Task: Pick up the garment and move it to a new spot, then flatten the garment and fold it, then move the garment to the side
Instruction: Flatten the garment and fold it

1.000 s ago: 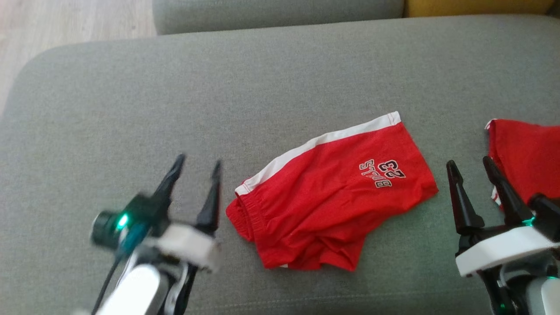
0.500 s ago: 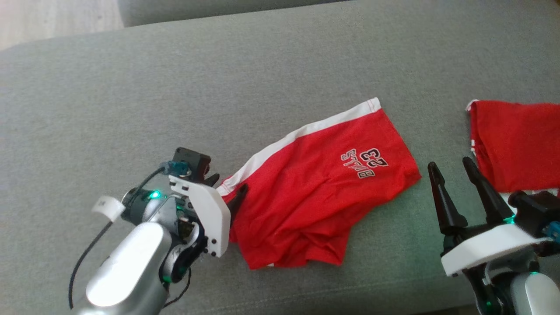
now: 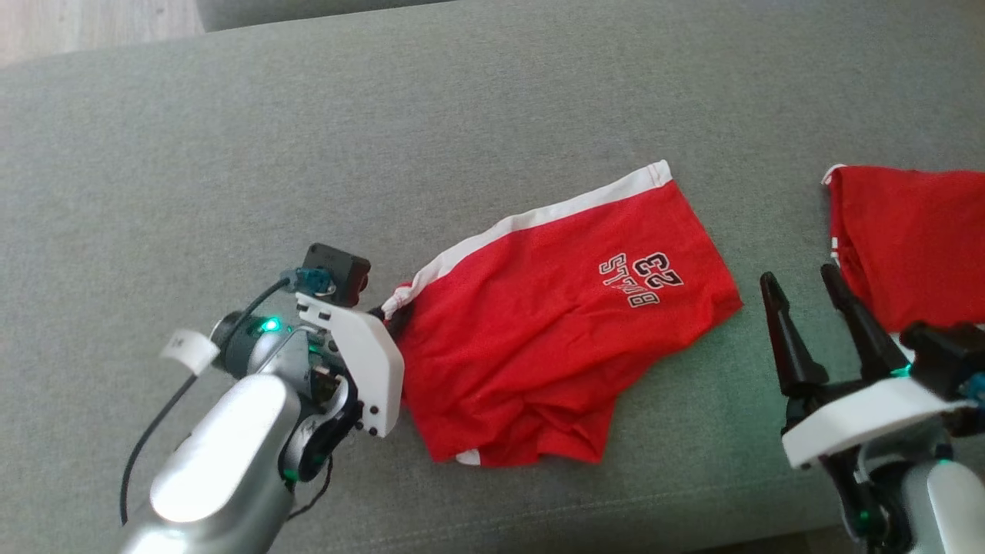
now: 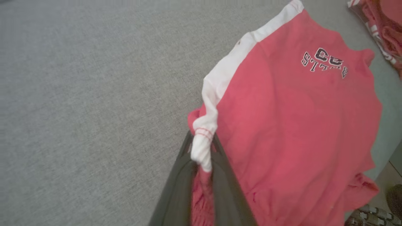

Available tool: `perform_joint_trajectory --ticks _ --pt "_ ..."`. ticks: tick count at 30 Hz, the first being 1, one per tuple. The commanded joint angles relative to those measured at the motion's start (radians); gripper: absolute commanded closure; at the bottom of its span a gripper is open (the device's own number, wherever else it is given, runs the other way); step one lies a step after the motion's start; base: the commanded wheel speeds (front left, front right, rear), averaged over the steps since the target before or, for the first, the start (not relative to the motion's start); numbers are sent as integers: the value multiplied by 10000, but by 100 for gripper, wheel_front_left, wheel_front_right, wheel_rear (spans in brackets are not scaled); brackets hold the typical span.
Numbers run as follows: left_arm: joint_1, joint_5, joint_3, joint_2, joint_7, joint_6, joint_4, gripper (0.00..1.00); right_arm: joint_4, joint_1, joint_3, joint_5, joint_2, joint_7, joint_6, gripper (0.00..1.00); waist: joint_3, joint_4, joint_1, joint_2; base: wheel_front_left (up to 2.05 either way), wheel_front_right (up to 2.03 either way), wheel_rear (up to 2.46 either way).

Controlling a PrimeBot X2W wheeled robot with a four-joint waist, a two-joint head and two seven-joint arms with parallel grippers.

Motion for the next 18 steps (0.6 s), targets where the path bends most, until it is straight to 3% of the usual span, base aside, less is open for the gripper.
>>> perform_joint_trajectory --ticks 1,6,13,18 --pt "-558 150 351 245 -253 54 -447 100 -155 -499 115 151 -302 -93 -7 0 14 45 0 0 0 0 0" --pt "-579 171 482 130 -729 208 -699 100 821 -1389 292 449 -798 12 -7 0 200 195 0 0 0 0 0" --pt "-980 309 375 -185 -1194 178 -941 100 3363 -3530 1119 1145 -1658 238 -7 0 858 847 0 0 0 0 0" --pt "-1343 415 254 -393 -1496 59 -965 100 5226 -5178 1969 1676 -1927 342 -7 0 1302 1233 0 0 0 0 0"
